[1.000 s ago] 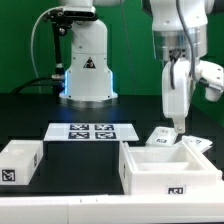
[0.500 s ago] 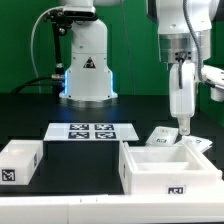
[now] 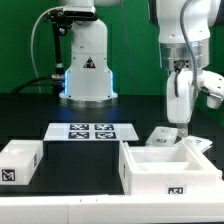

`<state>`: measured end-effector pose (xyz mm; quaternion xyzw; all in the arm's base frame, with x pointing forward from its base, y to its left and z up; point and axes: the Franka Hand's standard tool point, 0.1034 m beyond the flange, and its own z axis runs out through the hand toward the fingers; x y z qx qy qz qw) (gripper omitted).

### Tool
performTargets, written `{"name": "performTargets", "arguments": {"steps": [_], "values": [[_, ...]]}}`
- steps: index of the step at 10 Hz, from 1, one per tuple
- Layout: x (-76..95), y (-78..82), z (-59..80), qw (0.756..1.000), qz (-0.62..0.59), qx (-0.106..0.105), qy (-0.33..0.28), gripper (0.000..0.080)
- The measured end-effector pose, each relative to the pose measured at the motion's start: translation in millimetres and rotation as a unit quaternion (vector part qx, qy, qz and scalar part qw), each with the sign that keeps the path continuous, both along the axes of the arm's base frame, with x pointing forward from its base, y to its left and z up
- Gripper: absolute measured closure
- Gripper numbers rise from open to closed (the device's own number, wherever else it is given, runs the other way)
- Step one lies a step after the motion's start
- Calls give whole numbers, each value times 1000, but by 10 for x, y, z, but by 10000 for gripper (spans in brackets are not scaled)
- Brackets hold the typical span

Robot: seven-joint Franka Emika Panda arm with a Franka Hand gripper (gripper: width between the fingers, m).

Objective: Assemble cabinet

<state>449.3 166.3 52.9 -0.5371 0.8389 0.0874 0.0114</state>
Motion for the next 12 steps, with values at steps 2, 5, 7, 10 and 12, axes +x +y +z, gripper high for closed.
{"name": "performTargets", "arguments": {"steps": [2, 5, 7, 10, 12], "values": [[4, -8, -1, 1000, 4, 0, -1, 3], [-74, 19, -116, 999, -30, -9, 15, 3], [-219, 211, -297, 1000, 6, -18, 23, 3], [-234, 226, -348, 999, 27, -18, 22, 3], [-236, 225, -350, 999, 27, -18, 22, 127]]}}
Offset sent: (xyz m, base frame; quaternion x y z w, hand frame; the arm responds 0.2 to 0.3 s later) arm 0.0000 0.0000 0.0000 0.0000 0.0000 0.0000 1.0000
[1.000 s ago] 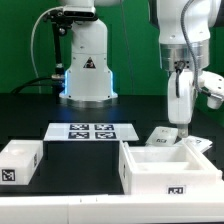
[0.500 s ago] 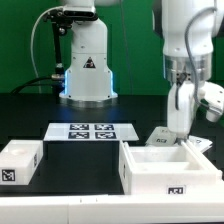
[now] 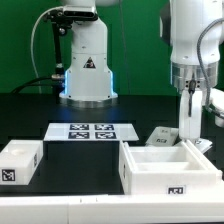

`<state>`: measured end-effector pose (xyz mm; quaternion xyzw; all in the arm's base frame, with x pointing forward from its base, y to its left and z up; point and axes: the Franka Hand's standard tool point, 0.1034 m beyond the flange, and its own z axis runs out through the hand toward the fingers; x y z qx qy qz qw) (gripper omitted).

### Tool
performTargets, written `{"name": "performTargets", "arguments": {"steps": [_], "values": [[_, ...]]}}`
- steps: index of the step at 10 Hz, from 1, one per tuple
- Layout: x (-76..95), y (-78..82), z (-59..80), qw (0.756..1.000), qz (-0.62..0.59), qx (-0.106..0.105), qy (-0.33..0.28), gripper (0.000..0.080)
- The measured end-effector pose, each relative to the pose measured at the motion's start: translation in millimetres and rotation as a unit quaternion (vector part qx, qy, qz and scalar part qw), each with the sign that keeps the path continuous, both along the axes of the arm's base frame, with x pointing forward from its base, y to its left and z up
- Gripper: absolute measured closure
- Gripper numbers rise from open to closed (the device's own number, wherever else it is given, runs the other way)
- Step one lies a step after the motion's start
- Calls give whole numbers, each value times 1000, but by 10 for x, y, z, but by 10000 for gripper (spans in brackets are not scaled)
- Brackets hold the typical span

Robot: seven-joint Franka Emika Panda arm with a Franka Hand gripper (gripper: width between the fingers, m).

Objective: Assemble cabinet

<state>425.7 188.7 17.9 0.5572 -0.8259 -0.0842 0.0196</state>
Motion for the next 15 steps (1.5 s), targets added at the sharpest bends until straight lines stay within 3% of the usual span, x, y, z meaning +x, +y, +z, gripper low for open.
{"name": "performTargets", "arguments": {"steps": [1, 2, 4, 5, 6, 8, 11, 13, 15], "values": [[0, 0, -1, 1000, 0, 0, 0, 263], [-1, -1, -2, 1000, 0, 0, 0, 263], [-1, -1, -2, 1000, 0, 0, 0, 581], [-1, -1, -3, 1000, 0, 0, 0, 581], [11, 2, 16, 1000, 2, 1, -1, 733], [76, 19, 162, 1000, 21, 13, -9, 732], [148, -66, 596, 995, 81, 50, -13, 733], [77, -265, 686, 993, 105, 45, -12, 733], [66, -283, 674, 993, 109, 40, -10, 733]]}}
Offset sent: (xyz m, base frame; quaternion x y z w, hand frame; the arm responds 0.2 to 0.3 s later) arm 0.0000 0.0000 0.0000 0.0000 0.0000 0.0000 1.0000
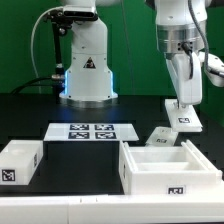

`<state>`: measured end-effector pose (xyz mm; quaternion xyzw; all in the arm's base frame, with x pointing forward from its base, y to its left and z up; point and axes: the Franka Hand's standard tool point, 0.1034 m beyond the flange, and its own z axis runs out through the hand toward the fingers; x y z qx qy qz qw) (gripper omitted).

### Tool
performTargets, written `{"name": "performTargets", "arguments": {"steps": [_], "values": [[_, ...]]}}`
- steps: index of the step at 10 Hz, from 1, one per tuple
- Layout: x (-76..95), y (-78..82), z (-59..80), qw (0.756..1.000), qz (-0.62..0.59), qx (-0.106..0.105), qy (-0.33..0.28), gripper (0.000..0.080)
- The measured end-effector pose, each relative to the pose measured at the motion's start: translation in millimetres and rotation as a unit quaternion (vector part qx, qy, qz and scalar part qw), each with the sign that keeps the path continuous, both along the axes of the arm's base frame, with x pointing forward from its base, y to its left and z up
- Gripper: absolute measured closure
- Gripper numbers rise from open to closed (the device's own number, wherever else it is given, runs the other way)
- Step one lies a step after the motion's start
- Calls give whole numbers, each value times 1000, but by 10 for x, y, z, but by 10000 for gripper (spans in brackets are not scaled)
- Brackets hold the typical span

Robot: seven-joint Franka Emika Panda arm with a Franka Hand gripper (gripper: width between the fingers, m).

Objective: Assemble cabinet

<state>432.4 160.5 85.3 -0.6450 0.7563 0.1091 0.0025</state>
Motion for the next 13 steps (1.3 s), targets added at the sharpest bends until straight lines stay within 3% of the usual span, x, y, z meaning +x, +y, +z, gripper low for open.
{"name": "performTargets", "arguments": {"steps": [3, 4, 5, 6, 12, 13], "values": [[-22, -12, -17, 1000, 7, 3, 14, 733], [-33, -158, -12, 998, 52, 15, 23, 733], [-98, -396, 42, 992, 87, 42, 86, 733], [1, -491, 54, 991, 77, 41, 100, 733], [36, -516, 52, 990, 92, 34, 103, 733], [49, -534, 59, 989, 98, 2, 107, 733]]}}
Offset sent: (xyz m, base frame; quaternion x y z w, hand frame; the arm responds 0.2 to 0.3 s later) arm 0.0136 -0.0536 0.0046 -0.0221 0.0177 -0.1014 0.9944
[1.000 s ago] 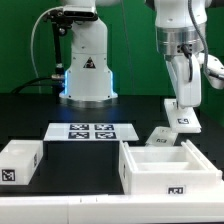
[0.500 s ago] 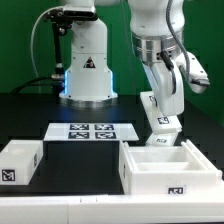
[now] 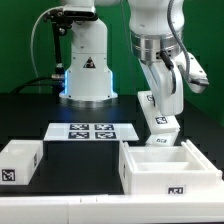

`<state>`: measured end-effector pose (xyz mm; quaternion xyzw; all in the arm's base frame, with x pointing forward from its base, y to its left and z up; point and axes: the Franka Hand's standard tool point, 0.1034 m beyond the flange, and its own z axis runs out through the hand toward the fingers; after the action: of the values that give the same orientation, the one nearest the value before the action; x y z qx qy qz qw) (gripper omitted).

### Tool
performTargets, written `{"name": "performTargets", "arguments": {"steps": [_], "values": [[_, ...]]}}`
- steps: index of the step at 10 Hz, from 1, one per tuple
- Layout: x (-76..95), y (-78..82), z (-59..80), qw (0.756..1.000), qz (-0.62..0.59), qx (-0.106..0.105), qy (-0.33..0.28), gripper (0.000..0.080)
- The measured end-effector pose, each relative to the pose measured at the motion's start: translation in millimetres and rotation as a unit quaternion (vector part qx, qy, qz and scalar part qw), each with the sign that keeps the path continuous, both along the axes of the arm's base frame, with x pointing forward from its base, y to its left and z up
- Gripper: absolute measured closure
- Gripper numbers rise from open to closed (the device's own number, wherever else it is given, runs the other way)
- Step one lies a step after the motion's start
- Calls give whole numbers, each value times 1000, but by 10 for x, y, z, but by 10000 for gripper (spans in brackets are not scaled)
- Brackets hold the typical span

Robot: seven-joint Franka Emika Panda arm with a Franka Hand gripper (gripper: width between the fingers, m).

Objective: Assemble cabinet

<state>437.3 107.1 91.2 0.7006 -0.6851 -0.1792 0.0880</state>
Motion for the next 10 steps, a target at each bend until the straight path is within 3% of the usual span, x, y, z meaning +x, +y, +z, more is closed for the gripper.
{"name": "performTargets", "arguments": {"steps": [1, 3, 6, 10], "values": [[0, 48, 0, 999, 24, -33, -1, 733], [-56, 157, -38, 996, 50, -80, 0, 733], [-39, 194, -63, 995, 59, -81, -16, 733], [258, 180, 54, 986, 62, -63, -143, 733]]}}
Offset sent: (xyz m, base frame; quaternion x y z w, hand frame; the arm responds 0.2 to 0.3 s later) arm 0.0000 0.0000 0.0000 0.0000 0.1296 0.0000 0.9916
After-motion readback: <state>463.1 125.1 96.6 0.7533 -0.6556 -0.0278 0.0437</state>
